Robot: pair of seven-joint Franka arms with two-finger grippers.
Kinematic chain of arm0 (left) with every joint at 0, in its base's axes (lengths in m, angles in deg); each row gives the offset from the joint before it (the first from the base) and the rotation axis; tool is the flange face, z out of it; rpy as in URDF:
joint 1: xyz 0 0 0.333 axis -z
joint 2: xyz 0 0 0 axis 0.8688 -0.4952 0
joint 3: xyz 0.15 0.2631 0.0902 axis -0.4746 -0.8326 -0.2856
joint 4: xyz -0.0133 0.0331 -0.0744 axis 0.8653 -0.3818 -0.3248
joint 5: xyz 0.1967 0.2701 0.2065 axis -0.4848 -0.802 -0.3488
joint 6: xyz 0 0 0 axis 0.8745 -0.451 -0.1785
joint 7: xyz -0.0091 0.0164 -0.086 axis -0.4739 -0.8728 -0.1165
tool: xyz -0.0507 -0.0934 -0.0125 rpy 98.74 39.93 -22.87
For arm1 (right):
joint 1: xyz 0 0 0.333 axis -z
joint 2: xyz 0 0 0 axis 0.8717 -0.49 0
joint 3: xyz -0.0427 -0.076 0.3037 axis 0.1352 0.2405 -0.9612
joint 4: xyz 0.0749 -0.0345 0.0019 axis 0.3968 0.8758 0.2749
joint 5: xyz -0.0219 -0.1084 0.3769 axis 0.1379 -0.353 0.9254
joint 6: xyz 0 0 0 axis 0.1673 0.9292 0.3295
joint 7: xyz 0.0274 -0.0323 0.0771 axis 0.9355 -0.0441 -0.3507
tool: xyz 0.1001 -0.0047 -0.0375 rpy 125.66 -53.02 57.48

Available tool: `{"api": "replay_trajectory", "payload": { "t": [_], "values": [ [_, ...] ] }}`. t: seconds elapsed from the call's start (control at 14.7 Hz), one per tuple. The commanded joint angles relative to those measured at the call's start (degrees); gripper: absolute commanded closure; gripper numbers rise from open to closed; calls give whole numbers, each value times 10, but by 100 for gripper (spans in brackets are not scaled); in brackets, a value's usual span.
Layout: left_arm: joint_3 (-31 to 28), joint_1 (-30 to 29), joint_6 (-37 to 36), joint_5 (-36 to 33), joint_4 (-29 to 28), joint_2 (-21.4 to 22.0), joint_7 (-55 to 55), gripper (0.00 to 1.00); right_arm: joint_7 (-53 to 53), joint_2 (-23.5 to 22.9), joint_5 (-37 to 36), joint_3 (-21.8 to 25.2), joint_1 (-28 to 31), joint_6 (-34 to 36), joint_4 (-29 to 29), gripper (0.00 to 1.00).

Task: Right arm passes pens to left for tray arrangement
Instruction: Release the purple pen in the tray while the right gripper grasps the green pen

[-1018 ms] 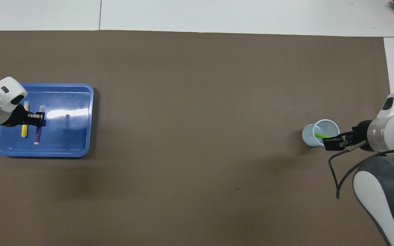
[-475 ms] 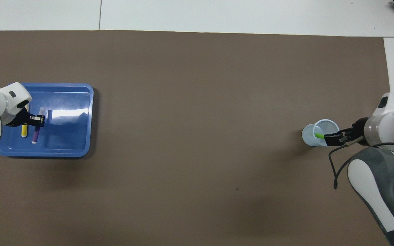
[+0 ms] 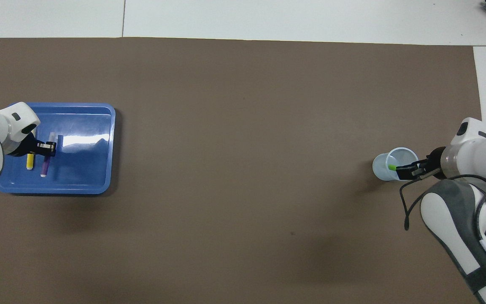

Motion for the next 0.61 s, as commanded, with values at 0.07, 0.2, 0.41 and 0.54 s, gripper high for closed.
{"api": "replay_trajectory", "payload": {
  "t": [0.07, 0.2, 0.41, 0.54],
  "values": [
    [5, -8, -10, -10, 7, -3, 0, 69, -10, 10, -10, -4, 11, -12, 18, 10],
    [5, -8, -43, -9, 22, 2, 0, 69, -10, 11, -10, -4, 11, -13, 19, 15],
    [9, 2, -152, -6, 86, 10, -16, 69, -10, 11, -10, -4, 11, -12, 19, 34],
    [12, 13, -212, 5, 114, 21, -71, 69, -10, 11, -10, -4, 11, -11, 19, 38]
  ]
}}
